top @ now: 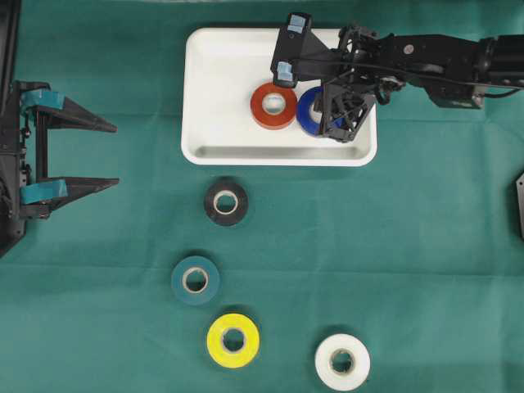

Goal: Pick up the tape from a random location and place it into the white case.
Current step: 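Lower the blue roll into the tray beside the red roll, then open the right gripper and release the blue roll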

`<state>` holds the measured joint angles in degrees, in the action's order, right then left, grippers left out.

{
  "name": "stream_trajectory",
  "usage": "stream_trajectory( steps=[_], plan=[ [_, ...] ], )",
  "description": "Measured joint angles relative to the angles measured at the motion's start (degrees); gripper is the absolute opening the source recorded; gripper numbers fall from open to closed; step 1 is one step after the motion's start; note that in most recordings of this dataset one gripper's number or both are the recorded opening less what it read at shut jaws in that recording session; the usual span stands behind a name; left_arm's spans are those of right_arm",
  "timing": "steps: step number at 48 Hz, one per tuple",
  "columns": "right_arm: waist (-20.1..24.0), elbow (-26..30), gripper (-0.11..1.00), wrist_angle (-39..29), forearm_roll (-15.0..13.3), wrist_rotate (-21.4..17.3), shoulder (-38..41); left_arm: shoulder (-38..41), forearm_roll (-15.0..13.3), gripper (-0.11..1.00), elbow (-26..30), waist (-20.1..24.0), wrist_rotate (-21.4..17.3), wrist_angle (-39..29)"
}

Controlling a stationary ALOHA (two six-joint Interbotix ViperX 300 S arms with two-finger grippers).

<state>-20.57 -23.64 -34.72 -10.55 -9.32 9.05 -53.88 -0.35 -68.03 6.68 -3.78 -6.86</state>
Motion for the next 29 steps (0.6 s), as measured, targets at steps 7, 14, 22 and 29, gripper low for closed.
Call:
stream_trajectory(
  steps=[7,14,22,29],
  plan=[
    [-0.88,-0.18,0.31,0.09,0.0,0.09,0.88,-0.09,0.0,0.98,0.0,0.0,0.0,0.09],
    [-1.32,-0.18,0.31,0.09,0.0,0.0,0.88,-0.09,0.0,0.98,0.0,0.09,0.0,0.09],
    [-1.32,-0.18,0.31,0.0,0.0,0.09,0.88,-0.09,0.0,0.98,0.0,0.09,0.0,0.09],
    [-1.32,-0.18,0.31,-0.44,-0.09,0.09,0.88,0.0,0.0,0.98,0.0,0.0,0.0,0.09]
  ],
)
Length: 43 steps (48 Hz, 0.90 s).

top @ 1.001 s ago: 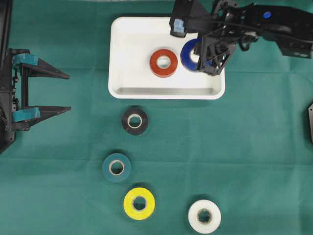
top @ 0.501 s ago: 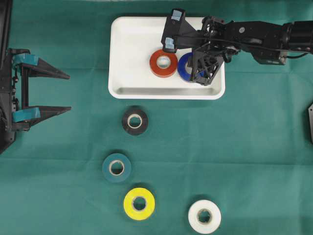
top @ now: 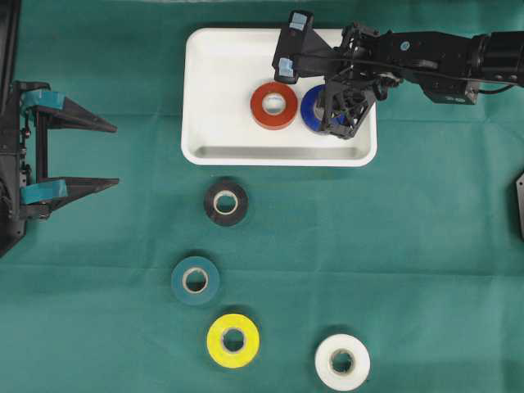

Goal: Pick up the tape from a random location and place it into the white case.
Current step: 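Open the right gripper and release the blue roll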

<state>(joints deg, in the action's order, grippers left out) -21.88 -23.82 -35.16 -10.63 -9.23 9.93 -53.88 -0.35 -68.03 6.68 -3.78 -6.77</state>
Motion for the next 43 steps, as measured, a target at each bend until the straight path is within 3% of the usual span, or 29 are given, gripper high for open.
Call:
stream_trajectory(
  steps=[7,15,19,31,43],
  plan=[
    [0.0,0.09,0.33,-0.09,0.09,0.0,0.0,-0.09,0.0,0.98,0.0,0.0,0.0,0.0],
    [0.0,0.26,0.77,-0.09,0.09,0.0,0.0,-0.09,0.0,0.98,0.0,0.09,0.0,0.0],
    [0.0,0.26,0.91,-0.09,-0.18,0.0,-0.09,-0.09,0.0,0.98,0.0,0.09,0.0,0.0],
    [0.0,0.35,0.9,-1.49,-0.53,0.0,-3.08,-0.09,0.0,0.98,0.0,0.09,0.0,0.0],
    [0.0,2.72,0.9,-8.26,-0.7,0.0,-8.61,0.0,0.0,0.98,0.0,0.18,0.0,-0.09]
  ],
)
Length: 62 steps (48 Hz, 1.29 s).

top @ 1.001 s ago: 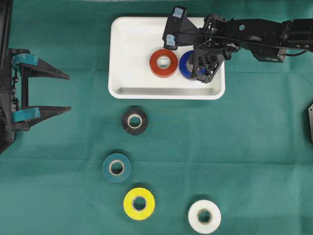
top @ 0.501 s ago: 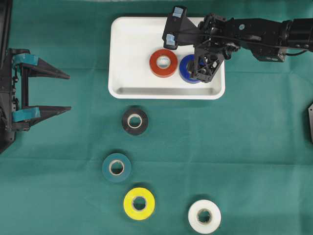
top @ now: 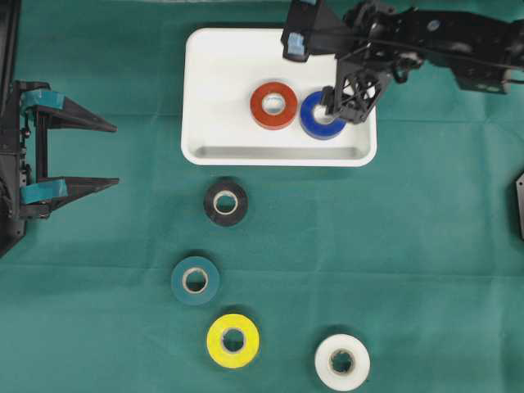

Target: Pick up the tape from a random location and place it into the white case.

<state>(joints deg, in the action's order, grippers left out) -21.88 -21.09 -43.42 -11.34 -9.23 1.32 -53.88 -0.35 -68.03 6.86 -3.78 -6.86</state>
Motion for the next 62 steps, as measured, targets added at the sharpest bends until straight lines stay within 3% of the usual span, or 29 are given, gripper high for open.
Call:
stream_trajectory(
  steps=[10,28,39,49,62],
  plan=[
    [0.09,1.76,0.9,-4.83,-1.41,0.0,-3.78,-0.09,0.0,0.98,0.0,0.0,0.0,0.09],
    [1.85,1.85,0.89,-3.25,-1.85,-0.09,-4.66,-0.09,-0.09,0.98,0.0,0.97,0.0,0.09],
    [9.14,1.85,0.89,-1.85,-1.23,-0.7,-4.57,-0.09,0.0,0.98,0.0,1.14,0.0,0.0],
    [17.67,1.85,0.89,0.7,-0.88,-3.87,-4.57,-0.09,-0.09,0.98,0.0,1.14,0.0,-0.09],
    [20.13,1.76,0.89,1.23,-0.79,-4.04,-5.27,0.0,-0.09,0.98,0.0,1.14,0.0,-0.09]
  ],
)
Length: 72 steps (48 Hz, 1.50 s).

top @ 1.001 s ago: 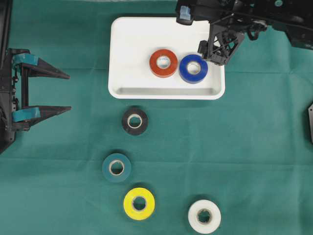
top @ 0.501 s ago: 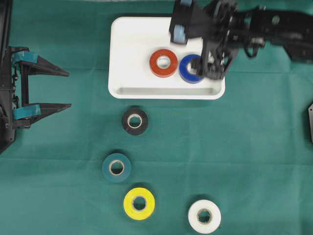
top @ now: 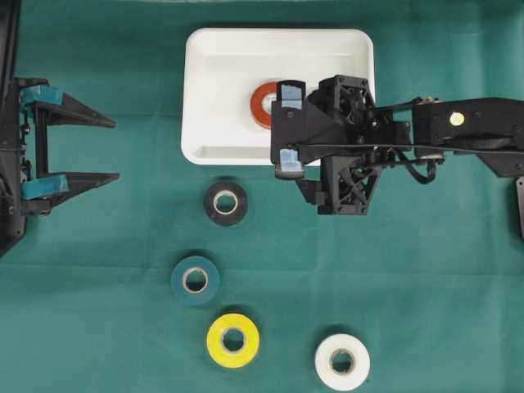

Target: Pick up the tape from a random location and place it into the white case.

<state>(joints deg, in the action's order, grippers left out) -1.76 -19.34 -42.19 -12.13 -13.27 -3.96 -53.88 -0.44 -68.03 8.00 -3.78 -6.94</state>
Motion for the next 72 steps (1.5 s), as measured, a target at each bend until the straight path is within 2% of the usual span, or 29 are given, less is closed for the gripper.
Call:
stream_trajectory(
  steps=[6,14,33,48,60,72],
  plan=[
    [0.53,-0.62,0.89,0.7,0.0,-0.09,-2.64,-0.09,0.09,0.98,0.0,0.0,0.0,-0.44],
    [1.32,-4.57,0.89,3.78,0.0,-0.18,-8.44,0.0,0.09,0.98,-0.09,0.0,0.0,-1.67],
    [1.41,-20.57,0.89,12.04,-0.09,-0.35,-29.88,-0.09,0.0,0.98,-0.18,0.0,0.0,-2.37],
    [1.32,-35.16,0.89,20.04,0.0,-0.53,-43.07,-0.09,0.09,0.98,-0.18,0.09,0.0,-2.37],
    [1.41,-45.18,0.89,27.42,2.29,-0.62,-46.85,0.0,0.0,0.98,-0.79,0.0,0.0,-2.37],
    [1.05,-47.9,0.89,28.65,3.16,-0.53,-47.02,0.0,0.09,0.98,-0.97,0.0,0.0,-2.37]
  ],
)
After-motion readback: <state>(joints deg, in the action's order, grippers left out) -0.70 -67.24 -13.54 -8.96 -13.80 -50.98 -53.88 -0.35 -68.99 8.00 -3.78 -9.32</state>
